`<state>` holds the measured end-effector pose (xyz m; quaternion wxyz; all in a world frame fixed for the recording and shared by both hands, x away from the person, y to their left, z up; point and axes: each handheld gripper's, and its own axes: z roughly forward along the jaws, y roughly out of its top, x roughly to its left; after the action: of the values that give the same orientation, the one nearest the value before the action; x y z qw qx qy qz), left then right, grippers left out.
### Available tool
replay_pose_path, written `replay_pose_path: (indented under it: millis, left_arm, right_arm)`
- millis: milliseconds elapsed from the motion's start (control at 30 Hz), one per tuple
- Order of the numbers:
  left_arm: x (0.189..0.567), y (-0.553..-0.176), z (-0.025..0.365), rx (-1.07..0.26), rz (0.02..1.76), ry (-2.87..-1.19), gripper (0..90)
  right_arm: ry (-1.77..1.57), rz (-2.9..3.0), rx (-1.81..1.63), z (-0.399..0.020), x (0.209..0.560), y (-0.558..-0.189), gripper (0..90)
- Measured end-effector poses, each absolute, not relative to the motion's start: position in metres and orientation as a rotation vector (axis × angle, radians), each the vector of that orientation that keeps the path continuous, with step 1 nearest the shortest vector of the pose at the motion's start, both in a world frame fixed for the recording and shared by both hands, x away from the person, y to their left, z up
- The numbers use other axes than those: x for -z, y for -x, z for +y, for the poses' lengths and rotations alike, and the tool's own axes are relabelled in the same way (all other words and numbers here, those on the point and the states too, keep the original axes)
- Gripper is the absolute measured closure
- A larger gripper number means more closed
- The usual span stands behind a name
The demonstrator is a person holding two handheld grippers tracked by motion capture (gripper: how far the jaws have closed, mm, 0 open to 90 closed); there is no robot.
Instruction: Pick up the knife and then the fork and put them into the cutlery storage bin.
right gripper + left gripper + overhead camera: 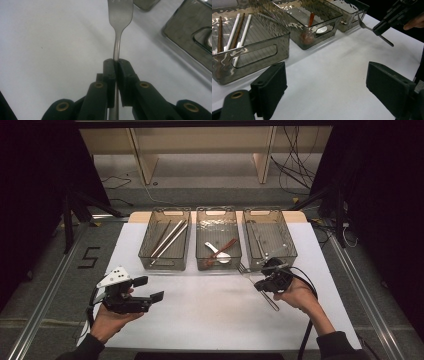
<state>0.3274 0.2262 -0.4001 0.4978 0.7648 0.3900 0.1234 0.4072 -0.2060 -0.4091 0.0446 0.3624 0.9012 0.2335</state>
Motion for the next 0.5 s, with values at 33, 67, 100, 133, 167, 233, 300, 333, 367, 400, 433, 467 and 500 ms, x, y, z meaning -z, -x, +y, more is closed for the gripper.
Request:
replay_pose_path:
  millis: [33, 67, 100, 133, 167, 233, 300, 333, 367, 400, 433, 467, 500]
  left_arm:
    - [0.4, -0.3277, 0.2262, -0.298, 0.945, -1.855, 16.3]
    - [0.4001, -0.3277, 0.2261, -0.299, 0.945, -1.855, 16.3]
    - [0.4001, -0.3277, 0.2261, -0.299, 0.945, -1.855, 16.3]
    - [0.4, -0.3277, 0.2261, -0.299, 0.945, -1.855, 16.3]
    - [0.3999, -0.3276, 0.2261, -0.3, 0.945, -1.854, 16.3]
    - [0.3999, -0.3276, 0.2263, -0.301, 0.945, -1.852, 16.3]
    - [0.3999, -0.3276, 0.226, -0.302, 0.948, -1.847, 16.3]
    - [0.3999, -0.3277, 0.226, -0.302, 0.95, -1.844, 16.3]
    - [0.4, -0.3279, 0.226, -0.301, 0.952, -1.842, 16.3]
    - [0.4002, -0.3282, 0.226, -0.302, 0.953, -1.843, 16.3]
    - [0.4001, -0.3285, 0.226, -0.303, 0.951, -1.846, 16.3]
    - [0.4002, -0.3287, 0.2255, -0.302, 0.952, -1.843, 16.3]
    - [0.4002, -0.3288, 0.2251, -0.301, 0.951, -1.843, 16.3]
  right_arm:
    - [-1.11, 2.749, -0.719, -0.2072, 0.4084, -0.4074, 85.6]
    - [-1.115, 2.746, -0.725, -0.2082, 0.4079, -0.4076, 85.6]
    - [-1.11, 2.743, -0.733, -0.2092, 0.4076, -0.4079, 85.6]
    - [-1.116, 2.739, -0.734, -0.2097, 0.4073, -0.4078, 85.7]
    - [-1.118, 2.737, -0.736, -0.2102, 0.4067, -0.4076, 85.6]
    - [-1.112, 2.732, -0.746, -0.211, 0.4057, -0.4076, 85.7]
    - [-1.112, 2.729, -0.757, -0.2119, 0.4038, -0.4073, 85.7]
    - [-1.11, 2.726, -0.768, -0.2127, 0.4025, -0.4074, 85.7]
    - [-1.115, 2.724, -0.774, -0.2132, 0.4012, -0.4073, 85.7]
    - [-1.112, 2.722, -0.775, -0.2139, 0.4001, -0.4073, 85.7]
    - [-1.109, 2.719, -0.78, -0.2146, 0.3994, -0.4074, 85.7]
    - [-1.112, 2.715, -0.788, -0.2151, 0.399, -0.4072, 85.7]
    - [-1.112, 2.714, -0.79, -0.216, 0.3985, -0.4073, 85.8]
